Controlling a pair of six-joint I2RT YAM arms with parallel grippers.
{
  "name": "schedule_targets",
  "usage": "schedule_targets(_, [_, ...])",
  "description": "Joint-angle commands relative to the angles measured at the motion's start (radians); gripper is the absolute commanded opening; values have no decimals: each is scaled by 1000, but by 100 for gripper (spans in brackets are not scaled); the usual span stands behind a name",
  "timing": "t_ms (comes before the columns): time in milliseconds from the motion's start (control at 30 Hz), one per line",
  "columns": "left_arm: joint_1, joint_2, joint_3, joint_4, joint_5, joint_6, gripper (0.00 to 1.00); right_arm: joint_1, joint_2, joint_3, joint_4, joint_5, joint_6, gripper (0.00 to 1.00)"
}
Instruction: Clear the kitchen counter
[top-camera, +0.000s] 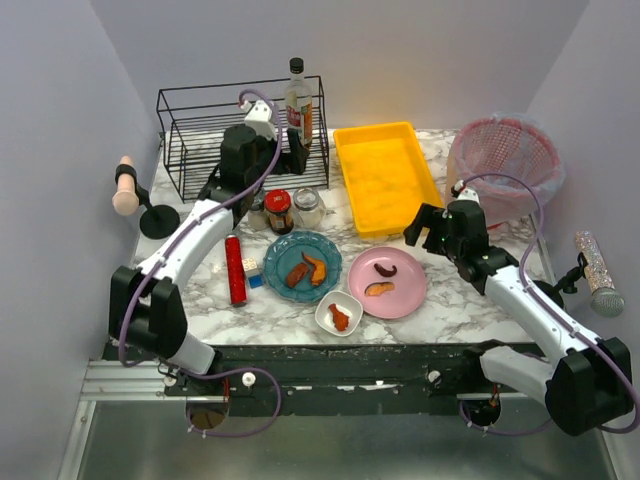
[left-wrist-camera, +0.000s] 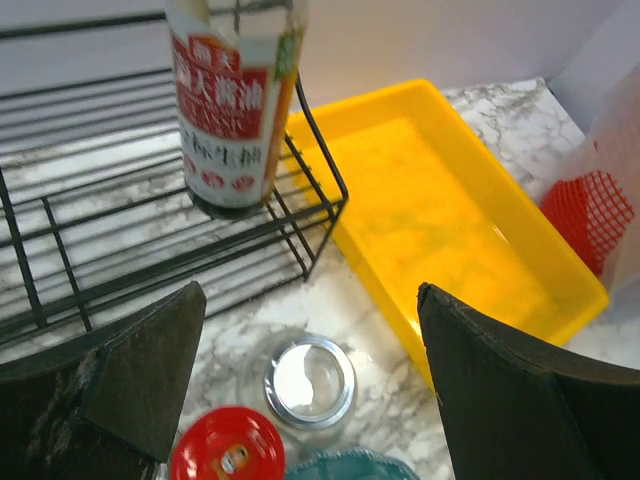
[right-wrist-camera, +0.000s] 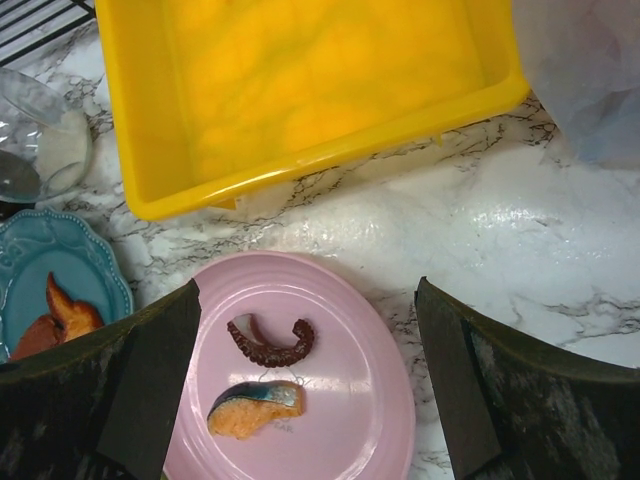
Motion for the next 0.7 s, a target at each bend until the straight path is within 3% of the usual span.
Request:
schedule_targets(0, [-75,-159,-145,-90,-59,-30,99,5,17,17,-17,-25,-21,96])
schedule_targets(267, [-106,-268,-379,-127,-224,-102,99,5,54,34,-8,-51,-16,96])
schedule_targets(667, [-97,-136,-319,-72,-276,-102,99,5,53,23,-7,-50,-21,96])
